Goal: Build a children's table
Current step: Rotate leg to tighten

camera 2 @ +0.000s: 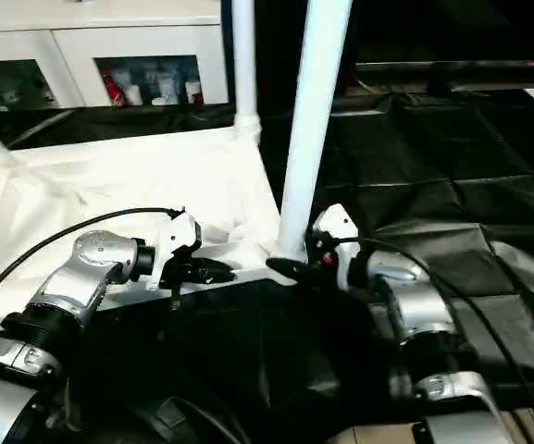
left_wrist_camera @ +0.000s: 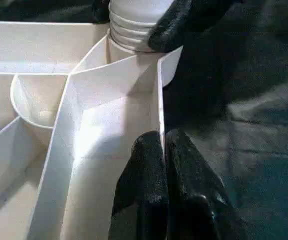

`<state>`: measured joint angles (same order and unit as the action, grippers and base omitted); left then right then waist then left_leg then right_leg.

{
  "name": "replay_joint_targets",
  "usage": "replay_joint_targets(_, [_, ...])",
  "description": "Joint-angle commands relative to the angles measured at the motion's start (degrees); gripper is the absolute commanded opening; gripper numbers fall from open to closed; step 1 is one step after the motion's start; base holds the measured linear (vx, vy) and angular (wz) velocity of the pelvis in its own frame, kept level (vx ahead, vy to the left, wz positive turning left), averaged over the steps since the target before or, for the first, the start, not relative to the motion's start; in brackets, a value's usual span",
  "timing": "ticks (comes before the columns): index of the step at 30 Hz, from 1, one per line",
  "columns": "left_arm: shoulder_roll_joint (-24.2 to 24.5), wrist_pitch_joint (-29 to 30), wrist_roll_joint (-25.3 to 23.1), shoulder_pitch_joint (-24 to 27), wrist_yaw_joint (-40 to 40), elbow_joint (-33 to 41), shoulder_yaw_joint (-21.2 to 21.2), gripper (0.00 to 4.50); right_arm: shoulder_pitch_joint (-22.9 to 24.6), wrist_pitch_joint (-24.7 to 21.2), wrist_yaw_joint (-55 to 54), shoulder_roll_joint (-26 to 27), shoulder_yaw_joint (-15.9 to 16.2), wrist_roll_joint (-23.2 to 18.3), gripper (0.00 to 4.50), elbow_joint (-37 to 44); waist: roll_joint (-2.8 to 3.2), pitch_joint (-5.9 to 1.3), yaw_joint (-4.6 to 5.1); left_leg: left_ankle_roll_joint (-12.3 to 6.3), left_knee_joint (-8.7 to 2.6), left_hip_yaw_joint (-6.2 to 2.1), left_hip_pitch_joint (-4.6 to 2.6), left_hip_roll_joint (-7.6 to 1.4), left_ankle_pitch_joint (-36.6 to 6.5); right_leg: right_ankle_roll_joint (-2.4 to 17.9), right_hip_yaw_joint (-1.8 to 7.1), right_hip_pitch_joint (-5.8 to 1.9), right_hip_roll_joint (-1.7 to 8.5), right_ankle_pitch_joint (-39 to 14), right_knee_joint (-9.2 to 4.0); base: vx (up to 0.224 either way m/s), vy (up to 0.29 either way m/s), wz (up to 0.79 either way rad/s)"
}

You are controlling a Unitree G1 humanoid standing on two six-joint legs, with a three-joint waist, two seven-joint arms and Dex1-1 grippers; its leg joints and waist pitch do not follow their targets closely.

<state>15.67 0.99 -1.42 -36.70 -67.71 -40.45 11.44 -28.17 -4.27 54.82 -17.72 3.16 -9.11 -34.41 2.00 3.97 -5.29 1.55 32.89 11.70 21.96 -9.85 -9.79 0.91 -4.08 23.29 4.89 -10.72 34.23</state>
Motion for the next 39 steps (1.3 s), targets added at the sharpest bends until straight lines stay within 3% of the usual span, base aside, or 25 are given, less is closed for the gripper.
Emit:
replay_joint_targets(1, [-3.58,0.75,-0.62,-1.57,8.13,-4.23,-1.03,0.00,1.14,-1.04,-10.74,4.60,-0.24,2.53,2.78,-3.75,-0.96,-3.47,-0.25,-5.27,-3.40,-1.65,-0.87,-3.74,-10.02,13.84,2.77,-2.67,4.47,-11.43,-3.96,0.000,0.000,0.00])
replay_joint_targets(2, [-5.65,1.31,-1.11,-2.86,12.03,-5.83,-1.36,0.00,0.43,-1.76,-17.95,7.49,-1.20,3.24,2.78,-5.89,-0.73,-3.18,0.03,-3.90,-3.73,-1.75,-1.31,-3.72,-11.80,13.47,2.91,-2.18,4.53,-14.09,-4.50,0.000,0.000,0.00])
replay_joint_targets(3, [-5.65,1.31,-1.11,-2.86,12.03,-5.83,-1.36,0.00,0.43,-1.76,-17.95,7.49,-1.20,3.24,2.77,-5.89,-1.02,-3.18,0.30,-2.12,-4.03,-2.09,-1.26,-3.53,-13.48,12.53,2.71,-2.70,4.74,-17.96,-4.69,0.000,0.000,0.00])
replay_joint_targets(4, [-6.97,1.68,-1.30,-3.67,14.34,-6.77,-1.58,0.00,-0.14,-2.25,-22.48,9.26,-1.83,3.67,2.77,-7.32,-1.05,-3.19,0.29,-1.70,-4.11,-2.15,-1.30,-3.58,-13.84,12.01,2.77,-2.74,4.80,-19.02,-4.82,0.000,0.000,0.00])
replay_joint_targets(5, [-8.81,2.35,-1.60,-4.65,17.71,-7.83,-1.82,0.00,-1.21,-2.52,-28.14,11.07,-2.15,4.68,2.77,-9.26,-0.89,-2.96,0.28,-1.23,-4.14,-2.00,-1.82,-3.60,-15.48,11.42,2.96,-2.16,4.78,-20.78,-5.31,0.000,0.000,0.00])
replay_joint_targets(6, [-8.81,2.35,-1.60,-4.65,17.71,-7.83,-1.82,0.00,-1.21,-2.52,-28.14,11.07,-2.15,4.68,2.77,-9.26,-0.93,-2.58,0.60,-0.70,-4.40,-2.20,-1.77,-3.42,-17.93,10.60,2.85,-2.21,4.76,-24.54,-5.65,0.000,0.000,0.00])
replay_joint_targets(7, [-10.62,2.93,-1.87,-5.36,20.22,-8.53,-1.77,0.00,-2.37,-2.71,-32.45,12.99,-2.43,5.12,2.77,-10.98,-0.73,-2.69,0.53,-0.26,-4.41,-2.35,-1.86,-3.43,-18.38,10.22,2.87,-2.29,4.87,-25.48,-5.69,0.000,0.000,0.00])
replay_joint_targets(8, [-11.07,3.00,-2.01,-5.53,20.92,-8.71,-1.71,0.00,-2.70,-2.72,-33.41,13.52,-2.48,5.17,2.77,-11.39,-0.93,-2.71,0.51,-0.15,-4.57,-2.40,-2.01,-3.41,-19.16,9.34,2.93,-2.20,4.88,-26.40,-6.01,0.000,0.000,0.00])
replay_joint_targets(11, [-14.34,2.79,-3.08,-6.37,23.84,-9.50,-0.38,0.00,-5.14,-0.90,-36.65,17.47,-1.23,6.03,2.77,-13.60,-0.54,-2.76,0.66,0.09,-4.79,-2.49,-2.17,-3.43,-20.54,9.08,3.07,-2.01,4.89,-25.92,-6.12,0.000,0.000,0.00])
replay_joint_targets(13, [-14.67,2.51,-3.23,-6.39,23.68,-9.44,-0.01,0.00,-5.42,-0.11,-36.00,17.93,-0.79,6.14,2.77,-13.57,-0.66,-2.73,0.57,-0.17,-4.81,-2.52,-2.18,-3.42,-20.94,8.86,3.07,-2.06,4.94,-25.87,-6.20,0.000,0.000,0.00])
replay_joint_targets(14, [-14.48,2.07,-3.34,-6.27,22.98,-9.22,0.37,0.00,-5.36,0.80,-34.42,18.00,-0.78,5.74,3.32,-13.02,-0.66,-2.80,0.51,-0.67,-4.88,-2.50,-2.04,-3.44,-20.62,8.83,3.14,-2.15,4.91,-24.59,-6.11,0.000,0.000,0.00])
replay_joint_targets(20, [-10.87,-1.75,-2.74,-4.71,14.87,-7.87,1.17,0.00,-4.67,3.36,-24.86,14.53,-0.90,4.13,3.84,-9.47,-0.86,-3.10,0.32,-2.99,-4.60,-2.27,-1.38,-3.38,-16.26,10.25,3.19,-2.78,4.92,-18.31,-5.44,0.000,0.000,0.00])
replay_joint_targets(23, [-8.30,-2.37,-1.88,-3.27,10.01,-6.13,1.25,0.00,-4.55,1.97,-17.87,10.73,-0.13,2.48,3.84,-7.25,-1.05,-3.27,0.05,-5.26,-4.04,-1.98,-0.70,-3.27,-12.25,11.81,2.98,-3.32,4.80,-12.92,-4.63,0.000,0.000,0.00])
replay_joint_targets(25, [-6.28,-2.87,-1.42,-2.41,6.69,-5.05,1.38,0.00,-4.22,1.23,-12.39,7.78,0.66,1.59,3.84,-5.45,-0.76,-3.39,-0.22,-5.95,-3.86,-1.80,-1.08,-3.48,-11.07,12.68,2.84,-2.96,4.72,-11.95,-4.60,0.000,0.000,0.00])
replay_joint_targets(27, [-5.28,-3.06,-1.18,-2.02,5.09,-4.51,1.45,0.00,-4.02,0.89,-9.59,6.38,0.97,1.21,3.84,-4.54,-0.73,-3.59,-0.45,-6.71,-3.55,-1.67,-0.89,-3.65,-9.32,13.77,2.73,-3.08,4.58,-8.69,-4.08,0.000,0.000,0.00])
replay_joint_targets(31, [-1.66,-2.98,0.79,-0.39,-1.75,-1.63,1.17,0.00,-3.40,-0.63,1.29,0.84,1.46,0.37,3.84,-1.88,-0.92,-3.58,-0.63,-7.05,-3.46,-1.60,-0.84,-3.77,-9.15,14.70,2.62,-3.10,4.47,-7.22,-3.71,0.000,0.000,0.00])
replay_joint_targets(39, [0.44,-2.17,2.24,1.36,-4.76,1.01,0.65,0.00,-3.67,-2.38,7.52,-2.94,1.67,-1.15,3.84,-0.72,-1.19,-3.57,-0.76,-6.48,-3.45,-1.57,-0.90,-3.93,-9.23,15.18,2.67,-2.92,4.56,-7.67,-3.55,0.000,0.000,0.00])
